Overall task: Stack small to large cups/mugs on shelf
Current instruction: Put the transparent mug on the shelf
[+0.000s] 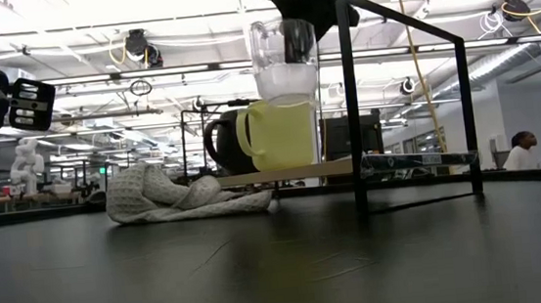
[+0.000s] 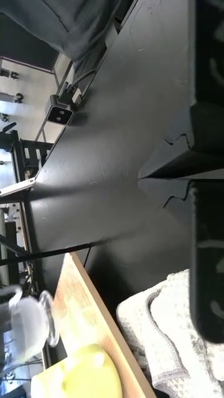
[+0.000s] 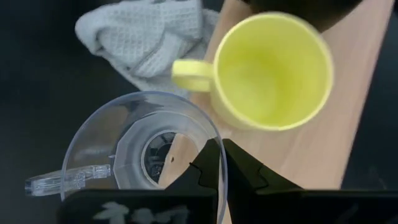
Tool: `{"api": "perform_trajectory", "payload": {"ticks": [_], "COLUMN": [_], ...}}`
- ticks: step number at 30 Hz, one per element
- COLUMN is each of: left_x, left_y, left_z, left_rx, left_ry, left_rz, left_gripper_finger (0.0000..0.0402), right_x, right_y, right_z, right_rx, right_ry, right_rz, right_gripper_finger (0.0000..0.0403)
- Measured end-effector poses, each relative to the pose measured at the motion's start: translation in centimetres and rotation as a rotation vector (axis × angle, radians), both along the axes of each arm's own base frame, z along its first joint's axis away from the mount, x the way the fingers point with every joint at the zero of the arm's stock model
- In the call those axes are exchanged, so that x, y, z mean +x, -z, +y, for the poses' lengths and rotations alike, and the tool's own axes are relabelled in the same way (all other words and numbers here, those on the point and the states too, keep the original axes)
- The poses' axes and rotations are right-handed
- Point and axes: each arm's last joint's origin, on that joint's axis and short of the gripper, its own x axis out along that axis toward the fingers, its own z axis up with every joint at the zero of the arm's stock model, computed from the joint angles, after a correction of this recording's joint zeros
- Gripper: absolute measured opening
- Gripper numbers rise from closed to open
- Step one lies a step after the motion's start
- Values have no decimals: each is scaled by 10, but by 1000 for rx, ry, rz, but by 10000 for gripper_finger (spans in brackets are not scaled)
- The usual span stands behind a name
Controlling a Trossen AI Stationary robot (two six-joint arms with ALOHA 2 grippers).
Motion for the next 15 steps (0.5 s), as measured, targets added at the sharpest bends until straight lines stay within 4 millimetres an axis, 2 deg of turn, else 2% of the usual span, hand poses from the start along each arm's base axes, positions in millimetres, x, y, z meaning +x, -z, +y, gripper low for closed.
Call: {"api": "perform_trajectory", "payload": {"ticks": [9, 15], "left_x": [0, 0], "left_y": [0, 0], "left_z": [0, 0], "left_rx": [-13, -19], "left_ry": [-3, -4], "left_rz": [0, 3], "left_gripper_finger": [8, 8], "right_x": [-8, -33], "right_y": [20, 23], "right_z": [-1, -10], "right_rx": [30, 82], "right_ry": [-12, 35], "right_rz": [-41, -128], "right_gripper_finger": [0, 0]}}
